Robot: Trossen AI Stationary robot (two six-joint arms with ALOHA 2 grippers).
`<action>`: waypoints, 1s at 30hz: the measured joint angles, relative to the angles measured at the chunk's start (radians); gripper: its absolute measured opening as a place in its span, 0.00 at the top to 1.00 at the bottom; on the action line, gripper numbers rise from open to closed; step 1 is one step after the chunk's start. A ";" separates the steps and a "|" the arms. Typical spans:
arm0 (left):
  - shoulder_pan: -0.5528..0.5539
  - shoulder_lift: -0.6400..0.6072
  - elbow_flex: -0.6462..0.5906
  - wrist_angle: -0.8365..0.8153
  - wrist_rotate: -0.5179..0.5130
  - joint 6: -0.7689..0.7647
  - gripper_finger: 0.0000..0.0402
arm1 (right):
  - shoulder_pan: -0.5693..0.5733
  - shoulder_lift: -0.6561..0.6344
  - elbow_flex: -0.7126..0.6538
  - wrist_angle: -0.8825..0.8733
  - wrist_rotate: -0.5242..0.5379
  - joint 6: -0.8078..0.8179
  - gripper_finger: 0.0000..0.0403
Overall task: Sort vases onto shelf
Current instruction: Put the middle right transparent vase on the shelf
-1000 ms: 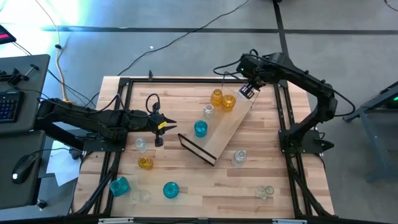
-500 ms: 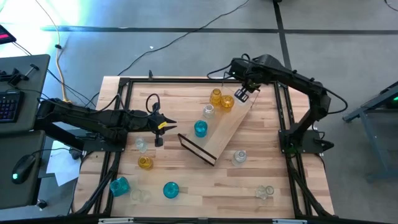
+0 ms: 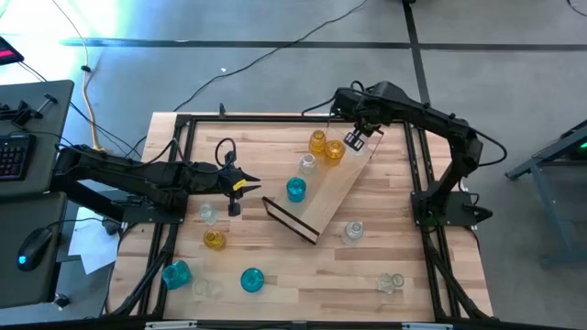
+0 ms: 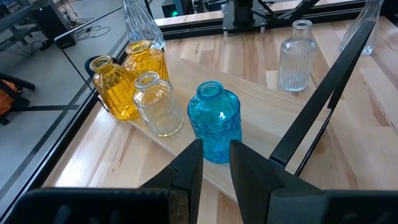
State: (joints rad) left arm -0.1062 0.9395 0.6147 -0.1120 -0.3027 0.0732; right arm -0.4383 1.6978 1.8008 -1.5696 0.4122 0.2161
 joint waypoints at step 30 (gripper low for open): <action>0.000 0.000 0.000 -0.004 0.001 -0.001 0.82 | -0.033 0.119 0.000 0.140 0.034 -0.087 1.00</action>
State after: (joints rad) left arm -0.1062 0.9397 0.6147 -0.1159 -0.3016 0.0723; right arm -0.4712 1.8164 1.8008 -1.4294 0.4458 0.1288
